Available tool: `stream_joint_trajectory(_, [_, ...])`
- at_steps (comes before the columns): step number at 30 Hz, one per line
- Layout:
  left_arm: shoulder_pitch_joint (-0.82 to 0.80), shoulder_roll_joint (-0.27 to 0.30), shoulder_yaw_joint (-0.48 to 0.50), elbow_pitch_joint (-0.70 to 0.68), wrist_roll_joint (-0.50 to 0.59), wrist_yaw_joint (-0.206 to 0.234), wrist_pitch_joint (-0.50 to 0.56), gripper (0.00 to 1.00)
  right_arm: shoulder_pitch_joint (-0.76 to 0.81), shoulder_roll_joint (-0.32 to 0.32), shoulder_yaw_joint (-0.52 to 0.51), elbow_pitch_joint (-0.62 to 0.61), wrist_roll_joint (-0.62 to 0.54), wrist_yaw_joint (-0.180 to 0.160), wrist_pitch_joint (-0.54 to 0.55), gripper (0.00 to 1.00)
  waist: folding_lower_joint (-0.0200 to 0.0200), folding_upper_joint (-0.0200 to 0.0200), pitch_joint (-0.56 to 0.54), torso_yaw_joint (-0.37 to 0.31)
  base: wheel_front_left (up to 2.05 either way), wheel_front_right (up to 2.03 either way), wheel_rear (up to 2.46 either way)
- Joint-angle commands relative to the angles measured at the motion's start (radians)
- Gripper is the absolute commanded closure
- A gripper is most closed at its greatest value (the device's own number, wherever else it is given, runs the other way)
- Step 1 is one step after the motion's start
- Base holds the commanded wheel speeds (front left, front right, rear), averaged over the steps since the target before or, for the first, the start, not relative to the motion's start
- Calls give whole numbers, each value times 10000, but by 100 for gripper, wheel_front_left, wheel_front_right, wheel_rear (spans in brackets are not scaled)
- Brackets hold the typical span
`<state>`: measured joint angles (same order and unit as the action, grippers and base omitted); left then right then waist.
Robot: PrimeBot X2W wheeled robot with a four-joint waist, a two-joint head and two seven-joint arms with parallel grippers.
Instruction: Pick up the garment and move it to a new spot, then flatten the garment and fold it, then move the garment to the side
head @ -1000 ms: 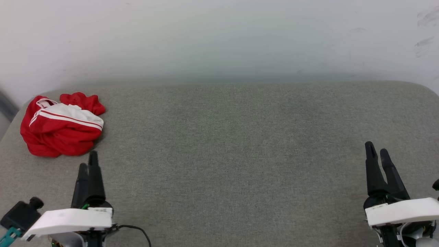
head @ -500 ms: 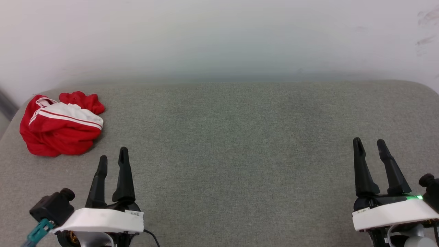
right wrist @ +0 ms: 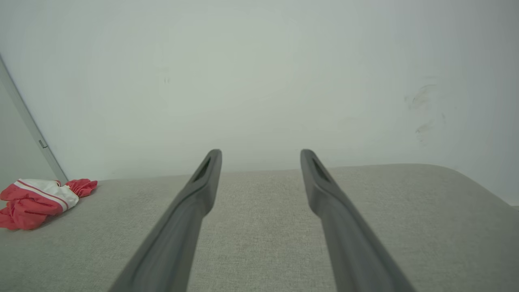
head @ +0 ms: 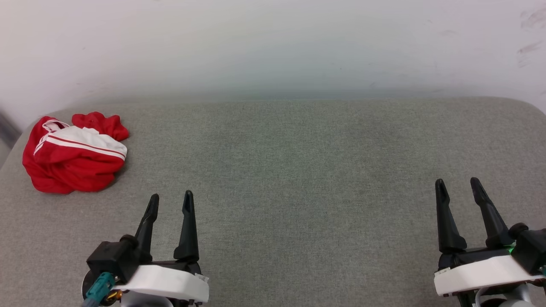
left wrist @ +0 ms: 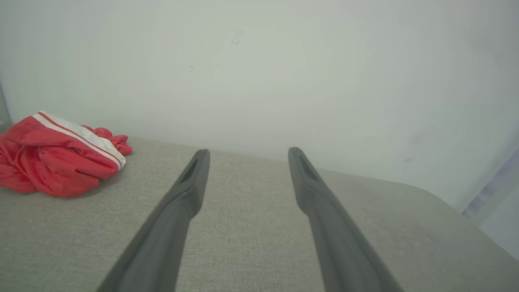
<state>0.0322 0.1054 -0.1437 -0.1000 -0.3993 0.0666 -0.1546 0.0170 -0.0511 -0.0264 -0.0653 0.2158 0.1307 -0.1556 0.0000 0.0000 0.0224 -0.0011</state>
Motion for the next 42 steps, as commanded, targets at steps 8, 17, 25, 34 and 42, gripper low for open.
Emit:
stream_joint_trajectory(8, [-179, 691, -1119, -37, 983, 973, -291, 0, 73, 7, -95, -60, -1148, -1, -277, 0, 0, 0, 17, -49, 0, 0, 0])
stream_joint_trajectory(17, [-180, 1045, -1985, -42, 1403, 1480, -489, 0, 192, 9, 179, -188, -2097, -1, -481, 0, 0, 0, -9, -109, 0, 0, 0])
stream_joint_trajectory(25, [207, 549, -1398, 150, 1023, 719, -630, 0, 300, 10, 328, -412, -2517, -1, -633, 0, 0, 0, -49, -95, 0, 0, 0])
stream_joint_trajectory(34, [653, -191, -68, 949, 1564, -336, -816, 0, 611, 11, 57, 129, -1734, -4, -810, 0, 0, 0, -117, -87, 0, 0, 0])
stream_joint_trajectory(42, [749, -476, 355, 1754, 2252, -818, -972, 0, 660, 14, -151, 708, -1303, -1, -958, 0, 0, 0, -170, -112, 0, 0, 0])
